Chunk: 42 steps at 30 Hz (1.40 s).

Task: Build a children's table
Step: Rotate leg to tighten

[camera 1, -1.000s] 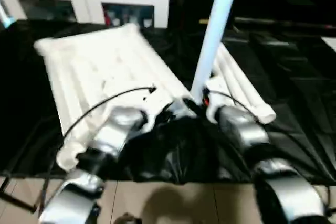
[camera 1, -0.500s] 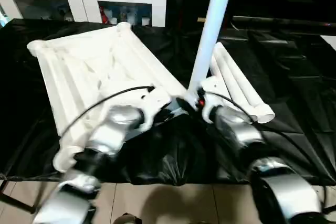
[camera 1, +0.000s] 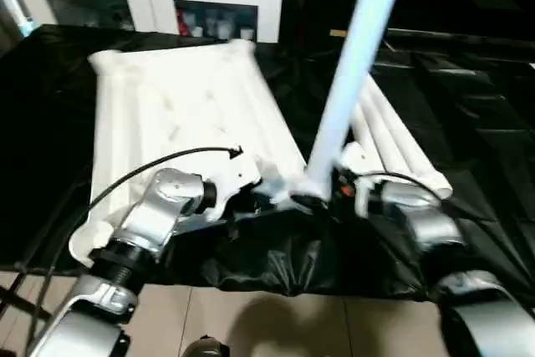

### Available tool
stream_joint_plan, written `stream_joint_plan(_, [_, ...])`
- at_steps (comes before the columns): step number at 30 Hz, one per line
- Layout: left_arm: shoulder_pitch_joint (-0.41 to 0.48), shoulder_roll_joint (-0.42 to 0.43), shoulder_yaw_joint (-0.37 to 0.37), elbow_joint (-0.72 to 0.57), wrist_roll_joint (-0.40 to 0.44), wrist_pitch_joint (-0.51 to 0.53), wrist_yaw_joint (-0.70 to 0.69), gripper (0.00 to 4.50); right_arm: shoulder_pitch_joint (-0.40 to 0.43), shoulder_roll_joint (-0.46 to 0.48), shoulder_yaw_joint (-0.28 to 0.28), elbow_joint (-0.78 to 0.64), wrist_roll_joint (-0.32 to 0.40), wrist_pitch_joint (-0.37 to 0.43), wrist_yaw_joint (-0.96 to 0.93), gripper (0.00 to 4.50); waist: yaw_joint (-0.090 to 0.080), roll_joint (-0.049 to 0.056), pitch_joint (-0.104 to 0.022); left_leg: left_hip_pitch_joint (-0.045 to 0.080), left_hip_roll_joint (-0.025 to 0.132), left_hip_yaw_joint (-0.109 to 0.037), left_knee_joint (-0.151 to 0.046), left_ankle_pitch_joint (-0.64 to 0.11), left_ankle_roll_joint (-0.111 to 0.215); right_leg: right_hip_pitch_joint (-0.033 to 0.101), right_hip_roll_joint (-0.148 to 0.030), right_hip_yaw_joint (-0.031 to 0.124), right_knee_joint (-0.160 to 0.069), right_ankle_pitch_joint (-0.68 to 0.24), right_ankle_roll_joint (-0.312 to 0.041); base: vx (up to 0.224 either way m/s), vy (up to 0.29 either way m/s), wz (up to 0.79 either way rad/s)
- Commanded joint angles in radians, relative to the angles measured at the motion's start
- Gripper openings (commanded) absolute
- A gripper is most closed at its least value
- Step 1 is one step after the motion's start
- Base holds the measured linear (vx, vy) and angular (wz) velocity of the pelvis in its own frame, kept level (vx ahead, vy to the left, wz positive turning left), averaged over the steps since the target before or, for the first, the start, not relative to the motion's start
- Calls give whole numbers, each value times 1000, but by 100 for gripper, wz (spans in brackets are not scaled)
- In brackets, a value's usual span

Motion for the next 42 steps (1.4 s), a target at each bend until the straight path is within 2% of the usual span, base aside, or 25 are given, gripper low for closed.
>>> stream_joint_plan(1, [-11,-18,-10,-51,-49,-28,-20,0,23,10,72,-51,10,23,114,358,2,5,-69,29,98,-44,-69,-228,43,37,-119,65,-77,-209,-223,0,0,0])
stream_joint_plan(2, [-10,-13,-12,-53,-49,-27,-27,0,27,6,75,-61,12,29,128,337,4,5,-69,28,99,-43,-69,-231,43,37,-118,64,-78,-217,-222,0,0,0])
stream_joint_plan(7, [-4,4,-14,-54,-53,-35,-58,0,42,-4,87,-96,19,50,158,309,10,6,-70,31,99,-45,-71,-239,33,34,-118,64,-78,-236,-218,0,0,0])
stream_joint_plan(8, [-4,4,-12,-53,-52,-35,-57,0,45,-2,87,-103,21,58,160,291,11,6,-70,30,100,-46,-72,-234,30,35,-118,64,-77,-225,-219,0,0,0])
stream_joint_plan(11, [-3,1,-2,-49,-49,-30,-39,0,50,11,86,-108,19,73,146,286,10,5,-70,31,98,-45,-71,-238,28,34,-120,64,-78,-226,-221,0,0,0])
stream_joint_plan(14, [-13,-24,17,-32,-39,-18,27,0,37,46,79,-76,-4,94,53,284,8,5,-69,30,98,-46,-72,-240,21,33,-120,65,-79,-235,-218,0,0,0])
stream_joint_plan(15, [-31,-53,31,-9,-19,8,114,0,4,91,60,-7,-33,113,-102,284,6,5,-68,31,98,-47,-72,-245,16,32,-121,65,-79,-244,-219,0,0,0])
stream_joint_plan(16, [-40,-65,36,2,-10,16,149,0,-10,109,51,20,-43,113,-166,283,-3,4,-64,32,95,-50,-75,-270,-2,30,-124,66,-83,-287,-220,0,0,0])
stream_joint_plan(17, [-57,-95,44,19,7,40,223,0,-40,150,29,76,-56,113,-304,283,-11,7,-62,34,93,-55,-77,-307,-25,29,-127,64,-89,-360,-207,0,0,0])
stream_joint_plan(18, [-57,-95,44,19,7,40,223,0,-40,150,29,76,-56,113,-304,282,-21,6,-61,37,92,-58,-77,-334,-42,29,-129,64,-96,-413,-190,0,0,0])
stream_joint_plan(20, [-75,-129,56,30,21,65,301,0,-74,192,1,133,-57,125,-447,281,-28,5,-64,35,95,-60,-80,-329,-44,30,-127,66,-94,-387,-184,0,0,0])
stream_joint_plan(21, [-88,-165,68,28,30,101,369,0,-105,231,-27,180,-46,144,-562,281,-32,7,-63,35,96,-59,-81,-331,-47,27,-123,67,-92,-371,-188,0,0,0])
stream_joint_plan(22, [-90,-172,70,26,31,107,381,0,-110,239,-32,187,-44,148,-582,281,-37,8,-63,41,93,-56,-80,-339,-52,22,-121,67,-93,-355,-195,0,0,0])
stream_joint_plan(23, [-92,-181,71,23,34,115,394,0,-117,248,-38,197,-42,152,-610,281,-37,8,-65,41,93,-56,-78,-337,-52,25,-123,67,-93,-345,-197,0,0,0])
stream_joint_plan(25, [-94,-207,71,13,47,137,435,0,-139,282,-47,229,-50,152,-683,281,-39,6,-69,33,91,-51,-75,-285,-27,31,-123,70,-87,-267,-204,0,0,0])
stream_joint_plan(27, [-91,-226,65,4,52,144,447,0,-147,305,-32,244,-76,114,-692,281,-38,4,-70,31,90,-49,-73,-265,-16,32,-123,68,-86,-247,-206,0,0,0])
stream_joint_plan(28, [-84,-231,56,-4,49,138,434,0,-152,317,-43,250,-68,108,-680,336,-36,4,-69,31,89,-47,-72,-256,-7,33,-123,68,-88,-242,-204,0,0,0])
stream_joint_plan(30, [-78,-229,49,-13,44,132,417,0,-156,319,-51,252,-56,106,-667,352,-35,5,-71,28,90,-47,-72,-229,9,36,-122,68,-84,-213,-205,0,0,0])
stream_joint_plan(32, [-68,-218,39,-28,36,124,387,0,-161,314,-52,254,-55,88,-655,360,-37,6,-69,28,91,-48,-74,-237,10,36,-119,66,-83,-212,-207,0,0,0])
stream_joint_plan(33, [-63,-208,35,-34,32,117,368,0,-163,306,-49,252,-58,74,-646,386,-37,7,-70,29,92,-48,-74,-243,7,36,-121,66,-83,-217,-209,0,0,0])
stream_joint_plan(34, [-58,-198,32,-40,27,113,350,0,-162,298,-47,248,-58,62,-635,386,-38,7,-70,28,92,-48,-74,-244,7,36,-121,66,-83,-215,-210,0,0,0])
stream_joint_plan(37, [-45,-173,25,-55,13,97,303,0,-157,274,-42,236,-51,28,-568,386,-41,9,-73,25,92,-48,-72,-231,13,39,-120,66,-78,-178,-218,0,0,0])
stream_joint_plan(40, [-22,-121,11,-85,-17,76,182,0,-116,215,-9,173,-42,0,-360,386,-34,10,-74,22,92,-44,-66,-194,47,43,-118,64,-70,-108,-236,0,0,0])
stream_joint_plan(41, [-22,-121,11,-85,-17,76,182,0,-116,215,-9,173,-42,0,-360,386,-34,10,-74,22,92,-44,-66,-194,47,43,-118,64,-70,-108,-236,0,0,0])
stream_joint_plan(42, [-16,-100,5,-89,-23,60,144,0,-94,190,4,139,-31,3,-277,386,-29,11,-74,23,95,-43,-66,-182,57,43,-115,61,-68,-92,-243,0,0,0])
